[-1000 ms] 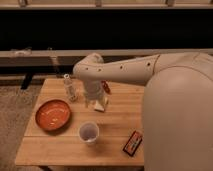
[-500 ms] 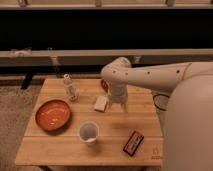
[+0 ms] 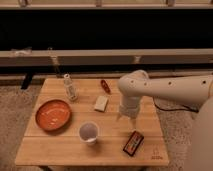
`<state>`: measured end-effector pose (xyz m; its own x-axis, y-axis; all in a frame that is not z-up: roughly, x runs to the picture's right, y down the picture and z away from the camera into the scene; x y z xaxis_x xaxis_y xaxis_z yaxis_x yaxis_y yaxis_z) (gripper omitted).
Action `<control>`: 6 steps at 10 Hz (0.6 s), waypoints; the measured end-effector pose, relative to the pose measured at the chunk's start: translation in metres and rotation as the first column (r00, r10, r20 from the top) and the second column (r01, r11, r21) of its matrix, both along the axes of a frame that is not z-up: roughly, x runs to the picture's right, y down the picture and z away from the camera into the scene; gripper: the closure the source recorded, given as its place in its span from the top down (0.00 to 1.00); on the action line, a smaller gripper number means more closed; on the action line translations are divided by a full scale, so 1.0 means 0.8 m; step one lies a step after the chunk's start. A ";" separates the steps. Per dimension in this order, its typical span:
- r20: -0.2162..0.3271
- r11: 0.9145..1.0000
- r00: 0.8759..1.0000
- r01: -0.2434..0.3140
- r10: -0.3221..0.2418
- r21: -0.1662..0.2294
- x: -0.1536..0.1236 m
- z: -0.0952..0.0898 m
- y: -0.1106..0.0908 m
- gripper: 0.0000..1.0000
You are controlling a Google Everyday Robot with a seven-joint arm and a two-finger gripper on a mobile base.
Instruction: Place the eraser on the white sponge
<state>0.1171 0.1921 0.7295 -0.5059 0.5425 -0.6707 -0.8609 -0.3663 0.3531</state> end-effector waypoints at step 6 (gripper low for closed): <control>-0.043 0.988 0.988 -0.147 0.145 -0.055 0.027 0.007 0.077 0.65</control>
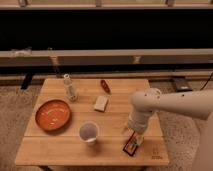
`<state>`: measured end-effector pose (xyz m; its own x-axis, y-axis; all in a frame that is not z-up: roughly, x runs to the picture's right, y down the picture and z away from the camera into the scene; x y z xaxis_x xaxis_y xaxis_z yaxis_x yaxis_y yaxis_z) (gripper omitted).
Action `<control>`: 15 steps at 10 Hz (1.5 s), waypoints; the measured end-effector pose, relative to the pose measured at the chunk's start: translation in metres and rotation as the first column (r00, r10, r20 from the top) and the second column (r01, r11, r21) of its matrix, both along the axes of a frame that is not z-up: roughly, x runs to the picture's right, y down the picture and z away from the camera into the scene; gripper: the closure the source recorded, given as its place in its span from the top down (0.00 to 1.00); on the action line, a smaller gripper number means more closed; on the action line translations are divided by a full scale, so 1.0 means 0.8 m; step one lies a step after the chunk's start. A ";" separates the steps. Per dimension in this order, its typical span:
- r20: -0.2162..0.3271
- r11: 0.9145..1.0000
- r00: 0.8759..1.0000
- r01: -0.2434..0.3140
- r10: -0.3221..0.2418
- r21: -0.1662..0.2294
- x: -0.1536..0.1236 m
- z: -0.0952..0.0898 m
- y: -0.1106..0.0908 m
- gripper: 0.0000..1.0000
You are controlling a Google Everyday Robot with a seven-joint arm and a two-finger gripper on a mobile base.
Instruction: Place the eraser on the white sponge
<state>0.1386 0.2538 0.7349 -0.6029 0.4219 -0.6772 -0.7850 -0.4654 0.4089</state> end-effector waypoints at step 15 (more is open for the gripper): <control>0.016 0.999 0.999 0.029 -0.029 0.043 0.020 0.047 0.043 0.65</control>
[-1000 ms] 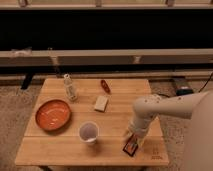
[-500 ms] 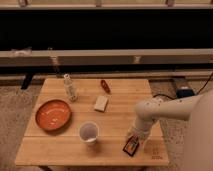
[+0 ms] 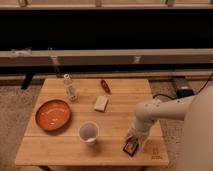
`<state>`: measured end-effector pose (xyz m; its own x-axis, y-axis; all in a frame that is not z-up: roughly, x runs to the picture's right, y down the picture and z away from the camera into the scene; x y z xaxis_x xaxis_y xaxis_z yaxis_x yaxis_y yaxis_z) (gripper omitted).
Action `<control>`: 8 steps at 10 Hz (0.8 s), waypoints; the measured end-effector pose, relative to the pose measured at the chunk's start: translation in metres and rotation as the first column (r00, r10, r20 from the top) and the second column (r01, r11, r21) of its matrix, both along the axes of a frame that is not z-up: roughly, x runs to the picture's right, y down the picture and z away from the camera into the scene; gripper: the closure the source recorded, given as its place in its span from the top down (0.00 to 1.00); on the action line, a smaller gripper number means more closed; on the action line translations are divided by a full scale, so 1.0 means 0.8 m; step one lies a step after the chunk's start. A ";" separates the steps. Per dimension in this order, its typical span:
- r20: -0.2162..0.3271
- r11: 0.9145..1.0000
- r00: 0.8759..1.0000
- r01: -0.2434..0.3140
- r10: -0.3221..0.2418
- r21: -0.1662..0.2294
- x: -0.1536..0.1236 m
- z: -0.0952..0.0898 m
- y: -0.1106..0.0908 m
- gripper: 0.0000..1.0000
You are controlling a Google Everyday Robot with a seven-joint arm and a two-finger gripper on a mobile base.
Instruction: Place the eraser on the white sponge
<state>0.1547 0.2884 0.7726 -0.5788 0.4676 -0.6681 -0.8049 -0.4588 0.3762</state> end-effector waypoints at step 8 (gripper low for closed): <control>-0.006 1.000 1.000 0.002 -0.002 -0.004 0.004 0.007 -0.008 0.07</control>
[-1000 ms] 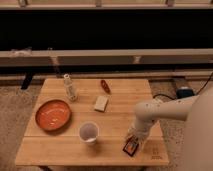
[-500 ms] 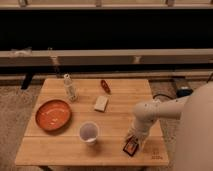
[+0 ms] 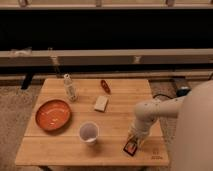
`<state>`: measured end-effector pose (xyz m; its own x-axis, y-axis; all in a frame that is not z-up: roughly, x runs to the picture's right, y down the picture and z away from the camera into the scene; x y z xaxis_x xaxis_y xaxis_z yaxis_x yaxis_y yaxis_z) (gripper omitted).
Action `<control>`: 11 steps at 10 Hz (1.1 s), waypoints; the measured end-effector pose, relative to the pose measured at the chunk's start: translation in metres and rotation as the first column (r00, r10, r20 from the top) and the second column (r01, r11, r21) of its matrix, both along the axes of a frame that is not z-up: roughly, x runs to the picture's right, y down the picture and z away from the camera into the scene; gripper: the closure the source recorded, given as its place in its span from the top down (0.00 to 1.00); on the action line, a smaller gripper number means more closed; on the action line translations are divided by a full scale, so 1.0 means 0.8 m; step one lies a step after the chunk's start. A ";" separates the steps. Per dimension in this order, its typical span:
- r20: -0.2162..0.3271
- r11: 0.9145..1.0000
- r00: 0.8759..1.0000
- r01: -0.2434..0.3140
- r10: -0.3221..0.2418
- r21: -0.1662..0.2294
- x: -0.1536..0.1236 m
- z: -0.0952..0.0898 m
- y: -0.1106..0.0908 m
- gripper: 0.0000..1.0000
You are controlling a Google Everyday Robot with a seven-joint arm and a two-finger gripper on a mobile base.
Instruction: Place the eraser on the white sponge
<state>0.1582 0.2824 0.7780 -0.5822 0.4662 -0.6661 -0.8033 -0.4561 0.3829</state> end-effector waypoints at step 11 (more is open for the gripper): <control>0.256 0.977 0.944 0.187 -0.208 0.103 -0.109 0.071 -0.171 0.00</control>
